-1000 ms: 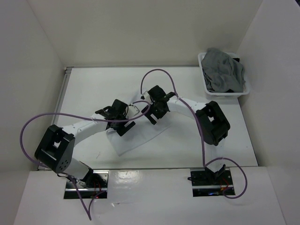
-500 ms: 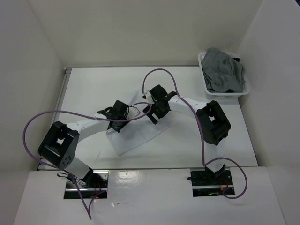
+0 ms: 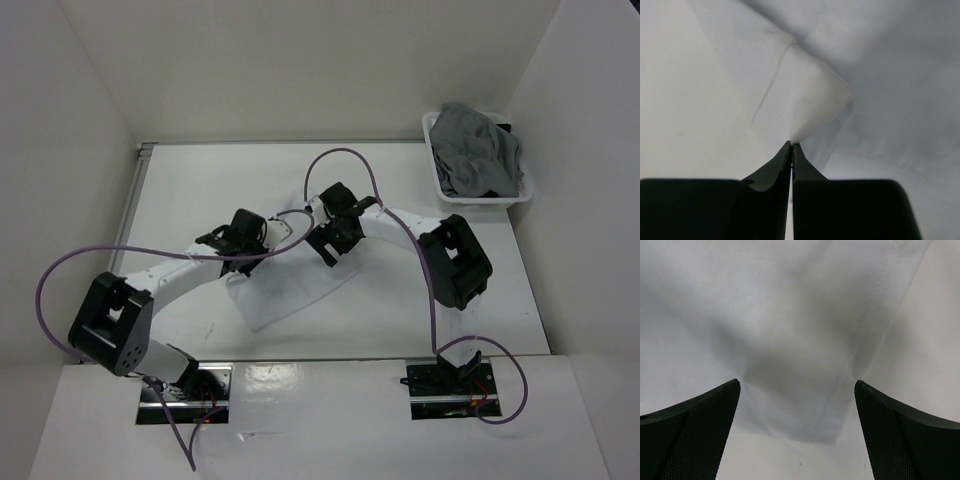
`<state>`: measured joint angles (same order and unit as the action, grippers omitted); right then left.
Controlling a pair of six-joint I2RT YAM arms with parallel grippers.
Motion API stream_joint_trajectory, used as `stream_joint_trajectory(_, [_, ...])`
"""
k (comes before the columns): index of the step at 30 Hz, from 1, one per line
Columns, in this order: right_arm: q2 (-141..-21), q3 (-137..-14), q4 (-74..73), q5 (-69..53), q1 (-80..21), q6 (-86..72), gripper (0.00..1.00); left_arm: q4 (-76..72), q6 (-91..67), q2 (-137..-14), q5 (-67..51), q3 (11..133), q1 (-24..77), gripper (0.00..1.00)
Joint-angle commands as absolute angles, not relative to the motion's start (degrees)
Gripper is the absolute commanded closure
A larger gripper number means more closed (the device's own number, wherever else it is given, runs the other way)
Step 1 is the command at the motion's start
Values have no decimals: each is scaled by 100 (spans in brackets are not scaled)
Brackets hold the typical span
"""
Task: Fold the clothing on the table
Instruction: Flatten the skirt out
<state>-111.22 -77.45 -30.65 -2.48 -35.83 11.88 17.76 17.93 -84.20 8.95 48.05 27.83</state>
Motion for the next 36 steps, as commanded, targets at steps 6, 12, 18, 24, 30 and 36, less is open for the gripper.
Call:
stream_joint_trajectory(6, [-10915,-7673,-3059,-456,-3560,1292,1,1898,1819,-7523,958,4887,2093,96])
stream_joint_trajectory(12, [-10916,-7673,-3059,-457,-3560,1292,1,1898,1819,-7664,818,4772,1337,96])
stream_joint_trajectory(18, [-10916,-7620,-3111,-510,-3560,1345,1,1898,1819,-8235,106,4711,124,92])
stream_joint_trajectory(24, [-10916,-7620,-3111,-563,-3560,1345,1,2188,1951,-8604,-675,4851,-859,66])
stream_joint_trajectory(30, [-10916,-7620,-3111,-563,-3560,1345,1,2769,2249,-8736,-1896,5185,-1608,28])
stream_joint_trajectory(36, [-10731,-7672,-3103,-562,-3560,1345,1,3506,2452,-7631,-3136,5607,-2215,3])
